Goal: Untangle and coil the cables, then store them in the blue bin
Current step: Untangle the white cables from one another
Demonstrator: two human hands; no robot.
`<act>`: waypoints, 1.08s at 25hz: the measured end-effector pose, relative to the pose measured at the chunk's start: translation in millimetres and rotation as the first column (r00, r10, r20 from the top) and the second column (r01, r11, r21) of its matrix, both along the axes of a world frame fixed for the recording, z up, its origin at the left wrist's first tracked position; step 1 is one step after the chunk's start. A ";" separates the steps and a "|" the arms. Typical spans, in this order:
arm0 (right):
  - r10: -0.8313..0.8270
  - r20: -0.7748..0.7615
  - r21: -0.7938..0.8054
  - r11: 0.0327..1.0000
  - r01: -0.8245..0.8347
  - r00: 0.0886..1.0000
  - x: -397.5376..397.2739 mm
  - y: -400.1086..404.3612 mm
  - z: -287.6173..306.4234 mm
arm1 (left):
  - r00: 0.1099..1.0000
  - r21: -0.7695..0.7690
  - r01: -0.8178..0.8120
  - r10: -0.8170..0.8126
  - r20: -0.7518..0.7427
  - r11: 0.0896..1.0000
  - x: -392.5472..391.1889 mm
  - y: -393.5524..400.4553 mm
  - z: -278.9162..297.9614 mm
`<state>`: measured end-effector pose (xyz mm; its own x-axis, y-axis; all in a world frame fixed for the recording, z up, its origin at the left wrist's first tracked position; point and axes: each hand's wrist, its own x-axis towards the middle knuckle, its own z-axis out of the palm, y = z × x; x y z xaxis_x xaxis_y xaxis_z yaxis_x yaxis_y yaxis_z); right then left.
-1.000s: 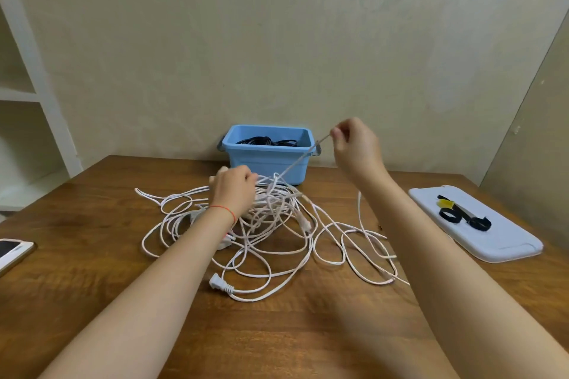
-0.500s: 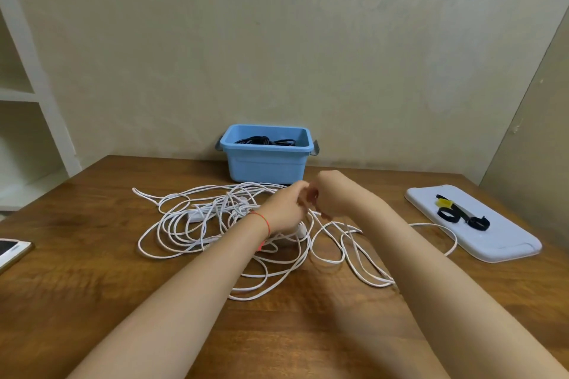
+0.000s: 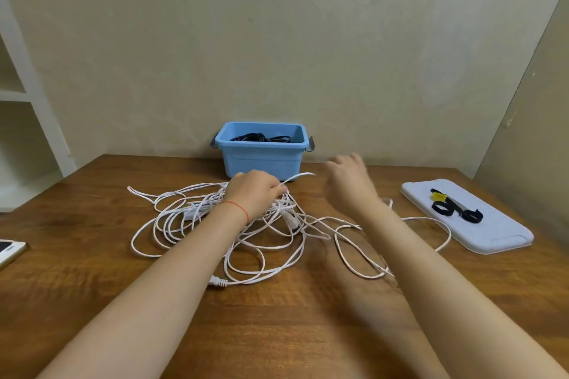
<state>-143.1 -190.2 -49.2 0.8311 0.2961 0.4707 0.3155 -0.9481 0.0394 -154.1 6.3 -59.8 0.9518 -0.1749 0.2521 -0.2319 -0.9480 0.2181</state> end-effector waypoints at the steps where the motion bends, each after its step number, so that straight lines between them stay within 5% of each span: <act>1: 0.137 -0.047 0.131 0.983 -0.130 0.989 -3.9 16.8 -3.2 | 0.994 0.073 -0.011 0.003 0.113 0.997 -1.7 -5.6 8.4; 4: 0.349 -0.158 0.581 0.789 -0.199 0.924 -13.0 47.6 3.2 | 0.901 0.034 -0.055 0.035 0.433 0.998 -0.3 -10.3 36.5; 6: 0.390 -0.204 0.718 0.683 -0.134 0.898 -14.4 48.9 7.8 | 0.958 -0.182 0.021 0.033 0.284 0.983 3.8 3.1 42.7; 9: 0.317 -0.273 0.681 0.731 -0.050 0.908 -9.0 39.8 8.6 | 0.980 -0.400 0.065 -0.134 -0.148 0.914 4.3 32.7 24.1; 13: 0.141 -0.401 0.404 0.914 0.036 0.905 1.4 31.1 -3.8 | 0.980 -0.487 -0.008 -0.090 -0.179 0.874 4.3 42.6 -10.7; 17: 0.071 -0.426 0.308 0.949 0.071 0.902 4.5 38.3 -14.0 | 0.987 -0.789 -0.141 0.143 -0.068 0.598 3.9 33.9 -19.0; 20: -0.038 -0.143 0.532 0.839 0.109 0.989 7.9 29.1 -5.1 | 0.936 -0.981 -0.050 0.353 0.019 0.186 12.7 40.2 -1.6; 23: -0.195 -0.016 0.724 0.674 0.145 0.981 18.6 6.0 3.4 | 0.866 -0.997 0.077 0.497 0.051 -0.031 22.8 52.3 13.2; 24: -0.245 -0.021 0.753 0.634 0.176 0.969 21.6 -2.1 0.7 | 0.862 -0.998 0.047 0.507 0.027 -0.028 27.9 58.0 7.5; 25: -0.284 -0.045 0.763 0.609 0.217 0.958 23.5 -8.6 -2.9 | 0.863 -0.996 -0.045 0.505 -0.002 0.073 32.2 64.2 -0.8; 27: -0.305 -0.181 0.694 0.634 0.341 0.935 27.1 -15.6 -12.7 | 0.884 -0.841 -0.303 0.462 -0.071 0.448 34.8 70.4 -17.4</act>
